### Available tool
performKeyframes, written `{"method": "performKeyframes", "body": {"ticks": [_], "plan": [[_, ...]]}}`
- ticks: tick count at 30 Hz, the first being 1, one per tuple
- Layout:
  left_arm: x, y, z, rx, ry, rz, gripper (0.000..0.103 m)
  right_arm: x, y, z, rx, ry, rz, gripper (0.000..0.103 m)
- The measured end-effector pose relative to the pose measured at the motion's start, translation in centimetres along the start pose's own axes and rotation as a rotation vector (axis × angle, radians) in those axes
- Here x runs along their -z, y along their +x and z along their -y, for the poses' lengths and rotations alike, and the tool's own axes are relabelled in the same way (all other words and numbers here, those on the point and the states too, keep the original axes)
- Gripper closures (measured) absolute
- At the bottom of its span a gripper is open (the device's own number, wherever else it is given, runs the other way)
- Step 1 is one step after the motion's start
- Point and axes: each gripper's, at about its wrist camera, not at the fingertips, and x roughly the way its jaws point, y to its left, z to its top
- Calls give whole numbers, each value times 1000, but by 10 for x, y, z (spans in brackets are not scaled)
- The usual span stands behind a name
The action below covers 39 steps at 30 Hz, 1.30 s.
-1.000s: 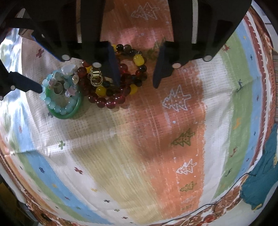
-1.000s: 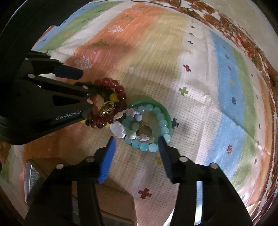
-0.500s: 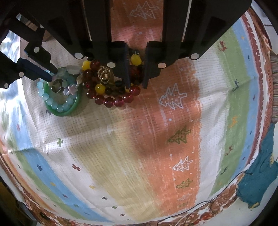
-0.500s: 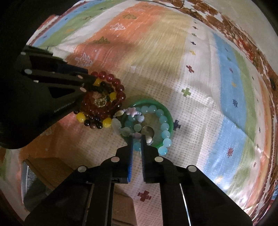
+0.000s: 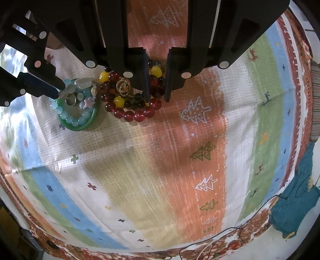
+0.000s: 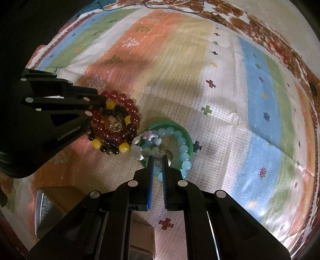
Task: Organize jewelry
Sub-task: 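Lift red bracelet with left gripper while right gripper holds white-pink bracelet in bangle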
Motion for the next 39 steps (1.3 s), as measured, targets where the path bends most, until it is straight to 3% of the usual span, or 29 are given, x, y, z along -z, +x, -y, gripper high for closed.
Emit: {"method": "performKeyframes", "body": {"ticks": [16,30,39], "plan": [[4,-26,1,-9,-20,53,90,7,-12,4,40,8,26,94],[17,-61,0,15,-57,116,90,11,-56,7,29,54,194,99],[22,-73,-2,35,-68,134,90,20,-45,5,22,48,132,100]]}}
